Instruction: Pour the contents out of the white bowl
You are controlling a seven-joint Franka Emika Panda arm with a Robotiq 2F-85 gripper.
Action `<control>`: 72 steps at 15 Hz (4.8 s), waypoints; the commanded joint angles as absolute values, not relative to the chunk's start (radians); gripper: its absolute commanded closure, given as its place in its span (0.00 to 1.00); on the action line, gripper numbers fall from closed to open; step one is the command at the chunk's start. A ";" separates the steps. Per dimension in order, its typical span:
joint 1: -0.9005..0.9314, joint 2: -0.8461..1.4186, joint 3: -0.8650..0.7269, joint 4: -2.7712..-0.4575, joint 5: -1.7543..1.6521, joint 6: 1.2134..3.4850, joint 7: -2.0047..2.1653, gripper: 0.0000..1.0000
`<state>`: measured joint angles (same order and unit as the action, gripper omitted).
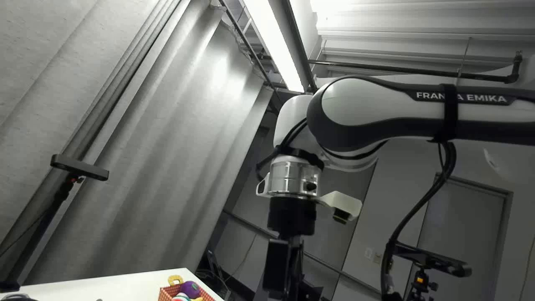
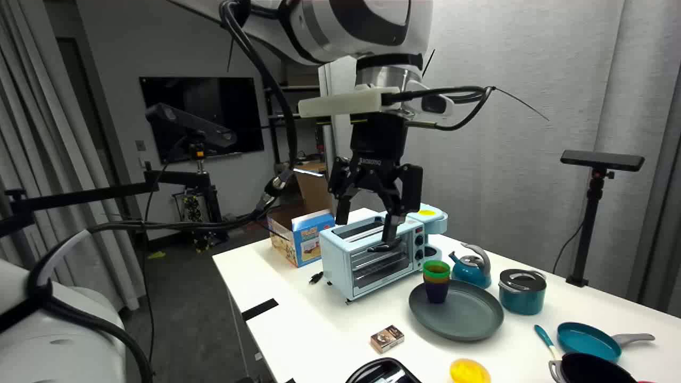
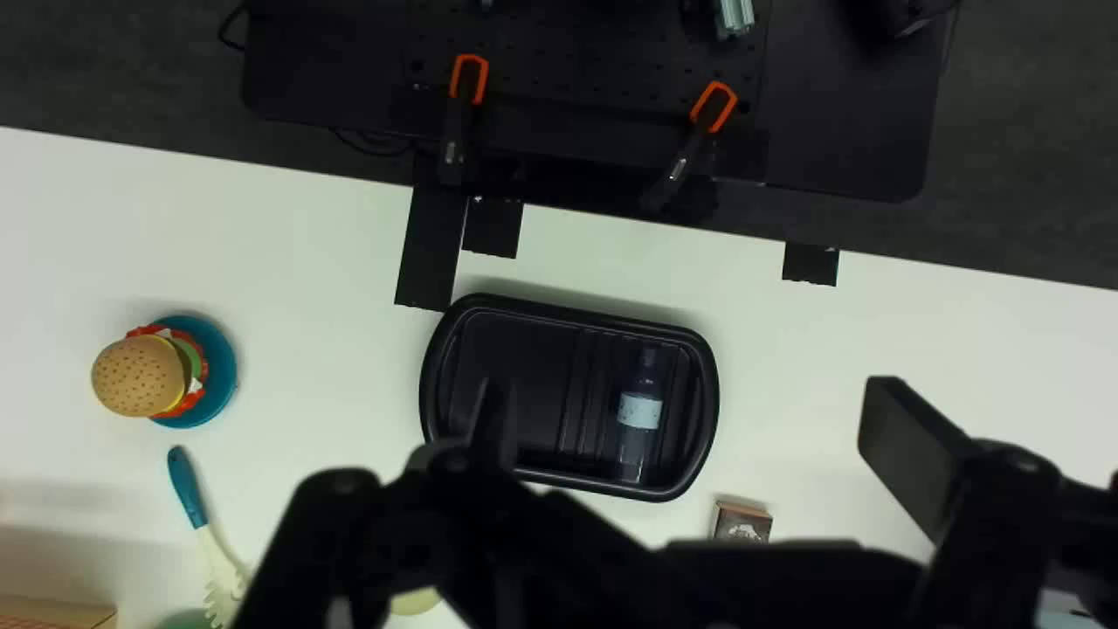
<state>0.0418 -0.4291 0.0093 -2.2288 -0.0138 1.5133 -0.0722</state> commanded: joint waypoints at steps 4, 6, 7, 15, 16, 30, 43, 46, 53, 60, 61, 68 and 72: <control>0.040 -0.428 0.011 -2.228 -0.013 1.512 -0.073 0.00; 0.040 -0.428 0.011 -2.228 -0.013 1.512 -0.072 0.00; 0.040 -0.428 0.011 -2.228 -0.013 1.512 -0.072 0.00; 0.040 -0.428 0.011 -2.228 -0.013 1.512 -0.072 0.00; 0.040 -0.428 0.011 -2.228 -0.013 1.512 -0.072 0.00; 0.040 -0.428 0.011 -2.228 -0.013 1.512 -0.072 0.00; 0.040 -0.428 0.011 -2.228 -0.013 1.512 -0.072 0.00; 0.040 -0.428 0.011 -2.228 -0.013 1.512 -0.072 0.00; 0.040 -0.428 0.011 -2.228 -0.013 1.512 -0.072 0.00; 0.021 -0.364 0.005 -2.206 -0.041 1.569 -0.050 0.00; 0.019 -0.352 0.006 -2.203 -0.046 1.587 -0.043 0.00; 0.025 -0.226 0.014 -2.203 -0.025 1.801 -0.011 0.00; 0.032 -0.107 0.030 -2.176 -0.035 1.929 -0.001 0.00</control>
<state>0.0276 -0.1971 0.0168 -2.2226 -0.0312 1.8628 -0.0307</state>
